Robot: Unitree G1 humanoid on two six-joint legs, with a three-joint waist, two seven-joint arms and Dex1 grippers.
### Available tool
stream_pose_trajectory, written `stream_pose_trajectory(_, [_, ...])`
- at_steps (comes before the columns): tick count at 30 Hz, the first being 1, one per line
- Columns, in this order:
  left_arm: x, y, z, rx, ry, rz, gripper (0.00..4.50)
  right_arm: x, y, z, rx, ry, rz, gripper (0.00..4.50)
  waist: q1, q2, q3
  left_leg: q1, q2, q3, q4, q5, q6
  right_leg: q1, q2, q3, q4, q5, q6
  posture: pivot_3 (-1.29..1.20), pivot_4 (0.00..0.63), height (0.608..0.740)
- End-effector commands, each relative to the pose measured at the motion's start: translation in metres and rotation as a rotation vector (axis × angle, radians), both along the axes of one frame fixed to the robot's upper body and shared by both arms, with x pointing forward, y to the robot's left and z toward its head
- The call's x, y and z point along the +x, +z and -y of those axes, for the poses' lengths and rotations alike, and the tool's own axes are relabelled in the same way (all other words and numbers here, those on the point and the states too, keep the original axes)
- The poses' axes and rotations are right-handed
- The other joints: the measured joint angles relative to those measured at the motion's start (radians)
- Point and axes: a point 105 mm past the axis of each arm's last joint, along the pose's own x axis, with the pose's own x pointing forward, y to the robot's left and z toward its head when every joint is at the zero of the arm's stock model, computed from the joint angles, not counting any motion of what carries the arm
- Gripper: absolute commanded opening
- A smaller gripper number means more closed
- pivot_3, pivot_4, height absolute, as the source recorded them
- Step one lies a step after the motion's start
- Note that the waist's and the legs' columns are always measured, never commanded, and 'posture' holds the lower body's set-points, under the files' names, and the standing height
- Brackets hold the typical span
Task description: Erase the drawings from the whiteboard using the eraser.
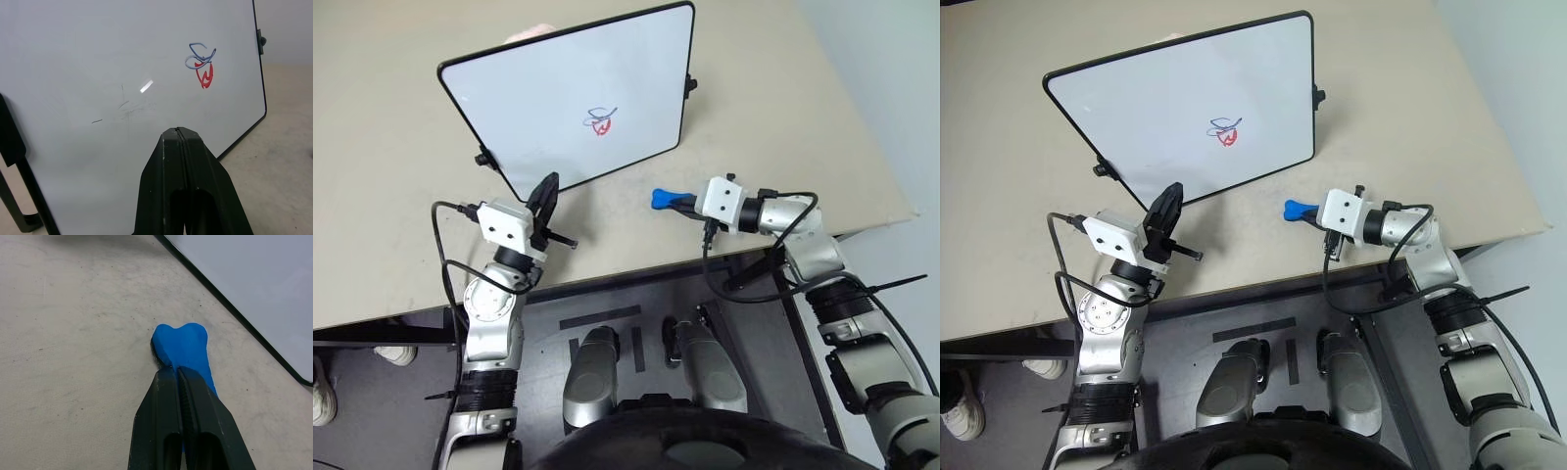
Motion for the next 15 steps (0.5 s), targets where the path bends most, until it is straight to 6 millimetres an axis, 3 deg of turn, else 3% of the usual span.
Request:
stream_pose_trajectory(1, [0.0007, 0.0087, 0.0045, -0.001, -0.016, 0.044, 0.00, 0.0026, 0.0010, -0.0008, -0.041, 0.008, 0.040, 0.04, 0.000, 0.000, 0.000, 0.000, 0.000, 0.000, 0.000, 0.000, 0.000, 0.000, 0.000, 0.000, 0.000, 0.000, 0.000, 0.00, 0.150, 0.740])
stream_pose_trajectory(9, [0.0019, 0.0087, 0.0065, -0.004, -0.022, 0.047, 0.00, 0.0057, -0.0002, 0.0010, -0.068, 0.004, 0.058, 0.04, -0.001, 0.000, 0.000, 0.003, 0.000, 0.000, 0.000, 0.000, 0.000, 0.003, 0.000, 0.000, 0.000, -0.001, 0.002, 0.00, 0.150, 0.740])
stream_pose_trajectory(12, [0.0018, 0.0087, 0.0071, -0.005, -0.023, 0.047, 0.00, 0.0065, -0.0021, 0.0027, -0.078, -0.002, 0.068, 0.72, -0.001, 0.000, 0.000, 0.004, 0.000, 0.000, 0.000, 0.000, 0.000, 0.004, 0.000, 0.000, 0.000, -0.002, 0.004, 0.00, 0.150, 0.740])
stream_pose_trajectory(15, [0.0022, 0.0086, 0.0065, -0.005, -0.023, 0.045, 0.00, 0.0072, -0.0020, 0.0030, -0.081, -0.004, 0.079, 1.69, -0.001, 0.000, 0.000, 0.004, 0.000, 0.000, 0.000, 0.000, 0.000, 0.004, 0.000, 0.000, 0.000, -0.002, 0.004, 0.00, 0.150, 0.740])
